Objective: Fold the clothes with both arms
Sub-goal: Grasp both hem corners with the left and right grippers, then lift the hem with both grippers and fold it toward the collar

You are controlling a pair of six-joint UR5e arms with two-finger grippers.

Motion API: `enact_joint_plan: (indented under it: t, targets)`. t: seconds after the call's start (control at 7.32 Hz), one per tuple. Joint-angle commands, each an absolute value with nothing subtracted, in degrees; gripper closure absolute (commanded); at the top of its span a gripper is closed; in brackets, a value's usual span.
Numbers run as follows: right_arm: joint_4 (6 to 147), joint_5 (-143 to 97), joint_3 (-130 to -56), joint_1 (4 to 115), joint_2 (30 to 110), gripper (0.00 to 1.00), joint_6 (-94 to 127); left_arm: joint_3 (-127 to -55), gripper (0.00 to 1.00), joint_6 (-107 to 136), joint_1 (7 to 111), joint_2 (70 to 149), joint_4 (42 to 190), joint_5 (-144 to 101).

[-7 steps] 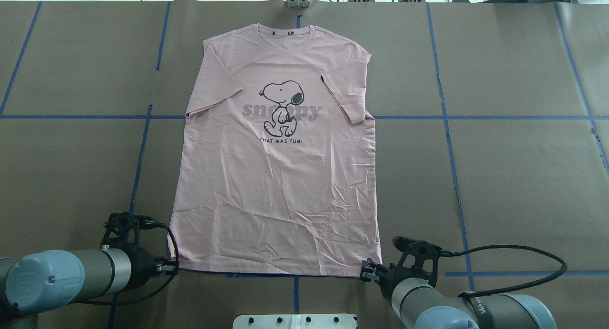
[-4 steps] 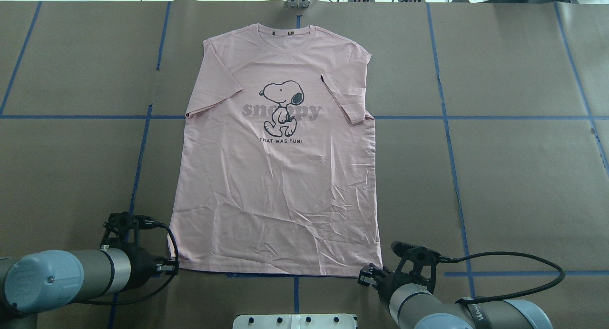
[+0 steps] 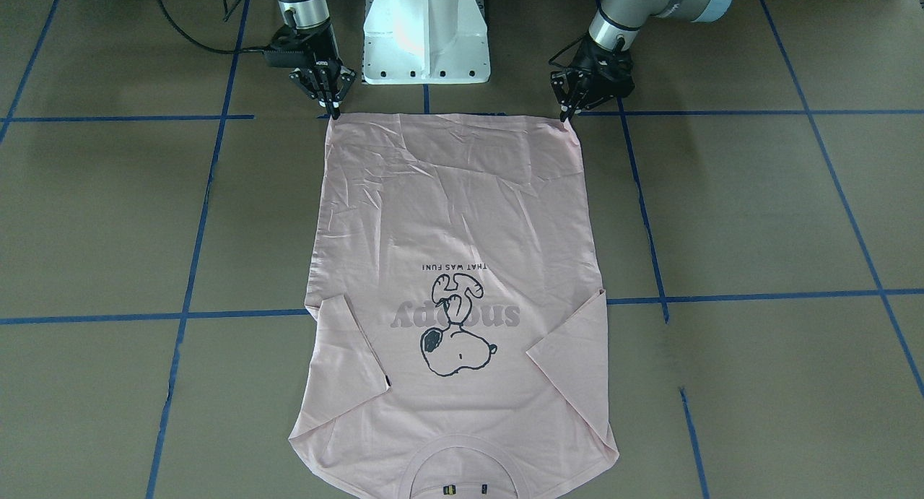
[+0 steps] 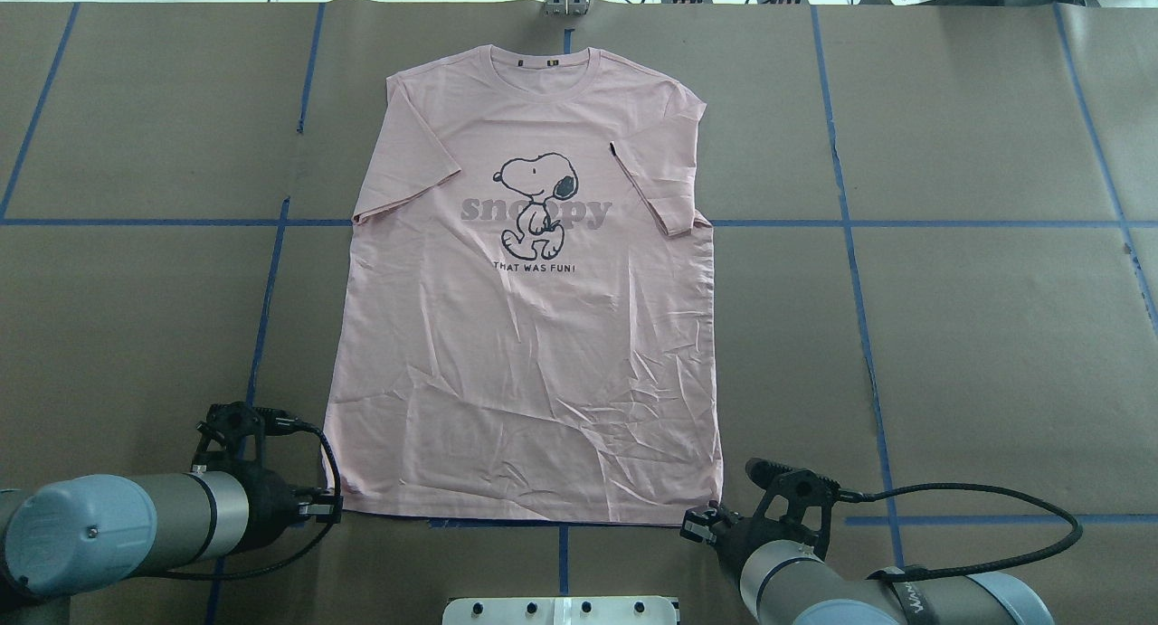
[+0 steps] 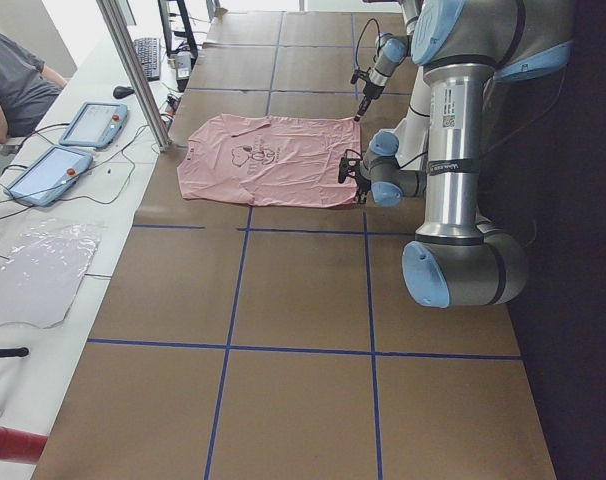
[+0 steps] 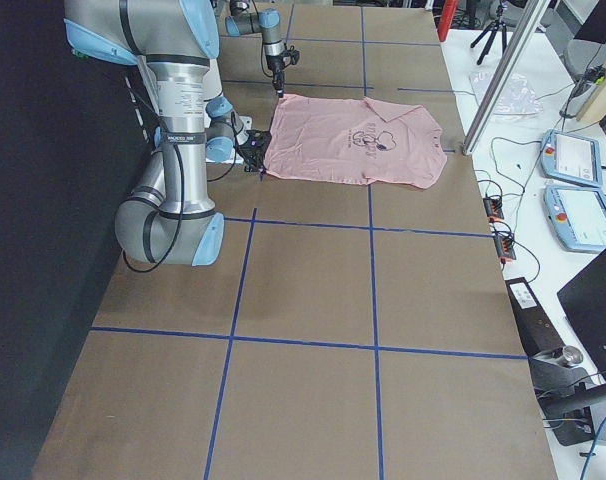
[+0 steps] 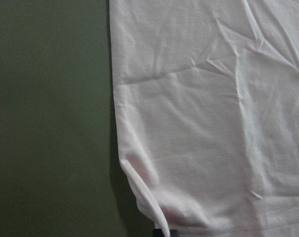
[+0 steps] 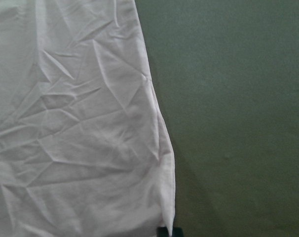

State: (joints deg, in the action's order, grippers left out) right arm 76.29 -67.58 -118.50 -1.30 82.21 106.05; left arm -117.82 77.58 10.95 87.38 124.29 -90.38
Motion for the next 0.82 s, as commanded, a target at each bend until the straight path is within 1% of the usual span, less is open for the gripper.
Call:
enact_joint_plan:
  t: [0.0, 0.14, 0.27, 0.41, 0.55, 0.68]
  targets:
    - [84.7, -69.0, -129.8, -0.4, 83.5, 1.00, 104.8, -126.1, 1.00, 77.1, 11.9, 86.8, 119.0, -95.2]
    - [94.5, -72.7, -138.1, 1.0, 82.5, 1.00, 104.3, -132.3, 1.00, 76.8, 13.9, 88.0, 110.0, -98.4]
    - [102.6, -75.9, -143.6, 2.8, 79.2, 1.00, 104.3, -140.0, 1.00, 75.6, 15.9, 91.0, 100.2, -101.8]
    - [111.4, -79.6, -147.2, 5.0, 73.7, 1.00, 104.3, -145.8, 1.00, 73.6, 20.6, 98.5, 87.9, -106.7]
    - [119.7, -82.7, -148.3, 7.2, 66.6, 1.00, 104.2, -147.4, 1.00, 71.1, 25.8, 108.9, 76.1, -110.6]
    - [122.1, -82.8, -147.8, 7.7, 64.6, 1.00, 102.2, -145.7, 1.00, 68.6, 27.1, 113.2, 72.2, -111.0]
